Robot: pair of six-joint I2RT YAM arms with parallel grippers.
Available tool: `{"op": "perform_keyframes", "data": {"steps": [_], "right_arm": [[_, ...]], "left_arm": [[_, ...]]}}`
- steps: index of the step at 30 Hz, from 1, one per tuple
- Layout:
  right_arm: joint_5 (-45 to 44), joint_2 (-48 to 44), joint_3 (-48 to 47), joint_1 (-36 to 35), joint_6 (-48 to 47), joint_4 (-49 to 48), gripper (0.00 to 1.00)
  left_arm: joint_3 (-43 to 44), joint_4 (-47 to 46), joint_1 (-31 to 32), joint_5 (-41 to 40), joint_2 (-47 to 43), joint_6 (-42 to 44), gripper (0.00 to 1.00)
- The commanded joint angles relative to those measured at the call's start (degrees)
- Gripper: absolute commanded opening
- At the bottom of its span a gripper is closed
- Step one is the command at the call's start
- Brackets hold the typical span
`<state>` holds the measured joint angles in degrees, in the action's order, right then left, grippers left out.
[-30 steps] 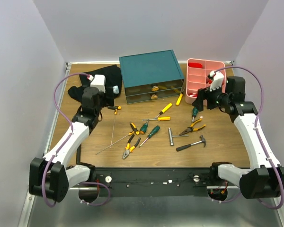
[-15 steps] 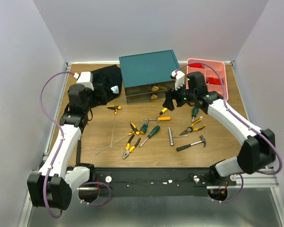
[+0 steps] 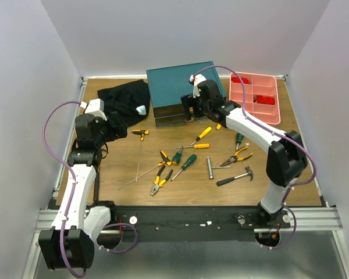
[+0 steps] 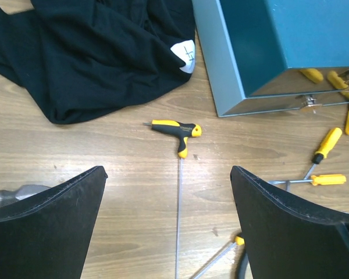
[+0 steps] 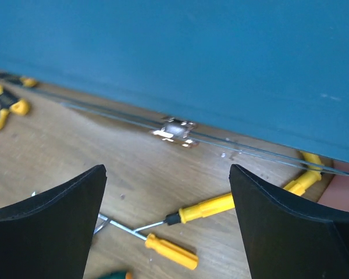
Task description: Sort the tools into containers
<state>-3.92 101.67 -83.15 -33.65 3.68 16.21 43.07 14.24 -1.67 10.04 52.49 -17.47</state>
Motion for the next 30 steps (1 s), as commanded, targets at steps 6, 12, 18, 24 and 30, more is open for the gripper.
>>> {"op": "perform_keyframes", "data": {"steps": [6,12,18,24,30], "right_arm": [[-8.91,7.05,-6.75,-0.01,5.81,1.9,0.9],[-8.91,11.18,-10.71,-0.1,5.11,2.69,0.83],[-9.0,12.06,-10.01,-0.1,5.28,2.87,0.75],[-8.82,11.18,-8.25,-0.1,5.19,1.2,0.59],[-7.51,9.34,-6.15,-0.1,3.44,0.32,0.2]], "left_arm": [[-1.23,-1.06,-3.42,3.4,-0.81,-3.44,0.99],[-2.02,-1.06,-6.23,4.11,-0.81,-5.81,0.99],[-2.55,-1.14,-7.82,4.11,-1.25,-5.9,0.99],[-2.99,-1.23,-8.87,4.98,-1.6,-6.17,0.99],[-3.34,-1.5,-8.87,6.04,-1.86,-5.99,0.99]]}}
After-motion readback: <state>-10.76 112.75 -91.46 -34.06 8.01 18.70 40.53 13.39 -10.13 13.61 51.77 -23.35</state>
